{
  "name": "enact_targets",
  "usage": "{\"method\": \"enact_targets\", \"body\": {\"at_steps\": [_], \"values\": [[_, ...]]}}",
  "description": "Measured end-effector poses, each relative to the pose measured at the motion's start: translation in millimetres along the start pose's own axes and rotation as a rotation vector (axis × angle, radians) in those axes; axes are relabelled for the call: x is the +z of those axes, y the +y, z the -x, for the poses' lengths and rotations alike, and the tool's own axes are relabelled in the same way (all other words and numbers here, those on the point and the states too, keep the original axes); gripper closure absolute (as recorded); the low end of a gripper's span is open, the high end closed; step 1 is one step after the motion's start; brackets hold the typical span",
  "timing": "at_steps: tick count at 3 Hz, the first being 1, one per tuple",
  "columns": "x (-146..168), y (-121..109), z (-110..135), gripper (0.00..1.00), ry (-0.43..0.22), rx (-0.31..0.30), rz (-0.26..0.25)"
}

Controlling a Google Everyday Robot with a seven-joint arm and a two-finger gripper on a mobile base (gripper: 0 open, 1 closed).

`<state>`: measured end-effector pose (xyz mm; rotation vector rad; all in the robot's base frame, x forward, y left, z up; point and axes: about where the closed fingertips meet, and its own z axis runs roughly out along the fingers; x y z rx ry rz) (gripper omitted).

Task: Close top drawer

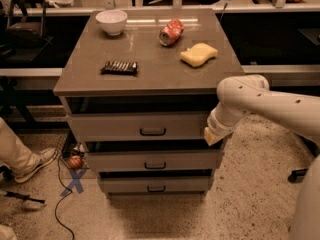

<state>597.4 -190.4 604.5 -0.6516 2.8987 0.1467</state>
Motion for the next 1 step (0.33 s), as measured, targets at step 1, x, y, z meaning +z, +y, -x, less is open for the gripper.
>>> {"method": "enact_targets", "body": {"at_steps": [1], "values": [[-14.6,-3.6,-31.8,1.0,-0.055,0.091,-0.017]]}}
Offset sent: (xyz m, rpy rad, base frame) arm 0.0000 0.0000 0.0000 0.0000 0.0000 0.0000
